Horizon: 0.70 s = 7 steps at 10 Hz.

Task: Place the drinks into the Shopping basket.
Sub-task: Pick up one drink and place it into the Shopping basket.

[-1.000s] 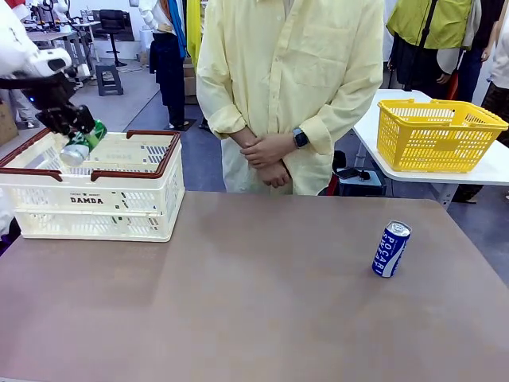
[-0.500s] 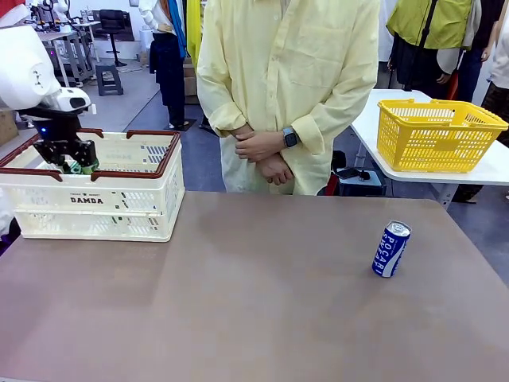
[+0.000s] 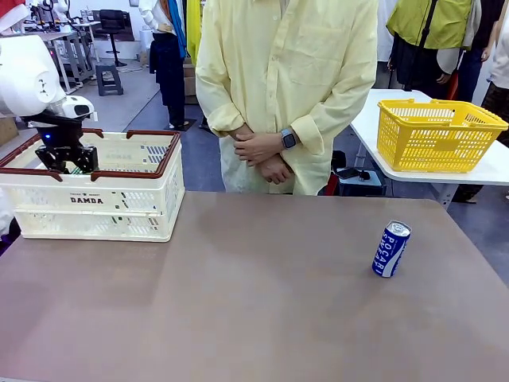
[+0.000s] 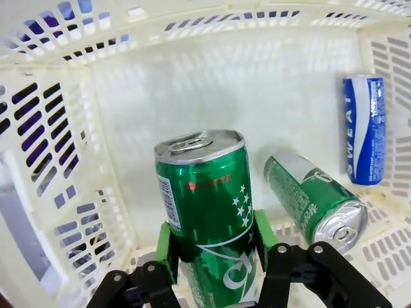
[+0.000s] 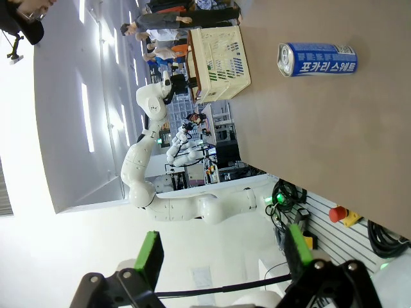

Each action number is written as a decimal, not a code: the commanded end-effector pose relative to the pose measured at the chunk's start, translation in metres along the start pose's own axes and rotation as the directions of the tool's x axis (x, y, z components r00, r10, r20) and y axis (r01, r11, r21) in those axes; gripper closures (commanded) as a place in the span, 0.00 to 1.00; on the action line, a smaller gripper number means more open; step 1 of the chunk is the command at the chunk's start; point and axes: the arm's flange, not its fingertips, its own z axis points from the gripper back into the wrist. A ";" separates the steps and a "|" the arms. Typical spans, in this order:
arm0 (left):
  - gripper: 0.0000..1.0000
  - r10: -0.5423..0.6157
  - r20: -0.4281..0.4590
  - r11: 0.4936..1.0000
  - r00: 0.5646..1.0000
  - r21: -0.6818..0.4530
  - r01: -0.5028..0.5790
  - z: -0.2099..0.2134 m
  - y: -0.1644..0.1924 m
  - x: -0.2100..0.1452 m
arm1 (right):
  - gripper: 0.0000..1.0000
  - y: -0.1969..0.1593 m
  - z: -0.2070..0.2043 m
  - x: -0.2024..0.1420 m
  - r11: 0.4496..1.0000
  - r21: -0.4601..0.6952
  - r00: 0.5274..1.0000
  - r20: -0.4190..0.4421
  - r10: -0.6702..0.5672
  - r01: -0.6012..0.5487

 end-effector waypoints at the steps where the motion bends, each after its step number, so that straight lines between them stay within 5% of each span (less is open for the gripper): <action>1: 0.00 0.015 0.007 0.999 1.000 0.030 -0.015 0.005 -0.002 0.004 | 0.00 0.001 0.003 -0.001 1.000 0.002 1.000 -0.010 0.026 -0.026; 4: 0.00 0.013 0.039 1.000 0.999 0.012 -0.013 0.041 0.005 -0.009 | 0.00 0.001 0.003 -0.001 1.000 0.002 1.000 -0.010 0.026 -0.026; 7: 0.00 0.054 0.099 0.988 0.994 -0.146 -0.039 0.170 0.025 -0.082 | 0.00 0.001 0.003 -0.001 1.000 0.002 1.000 -0.010 0.026 -0.026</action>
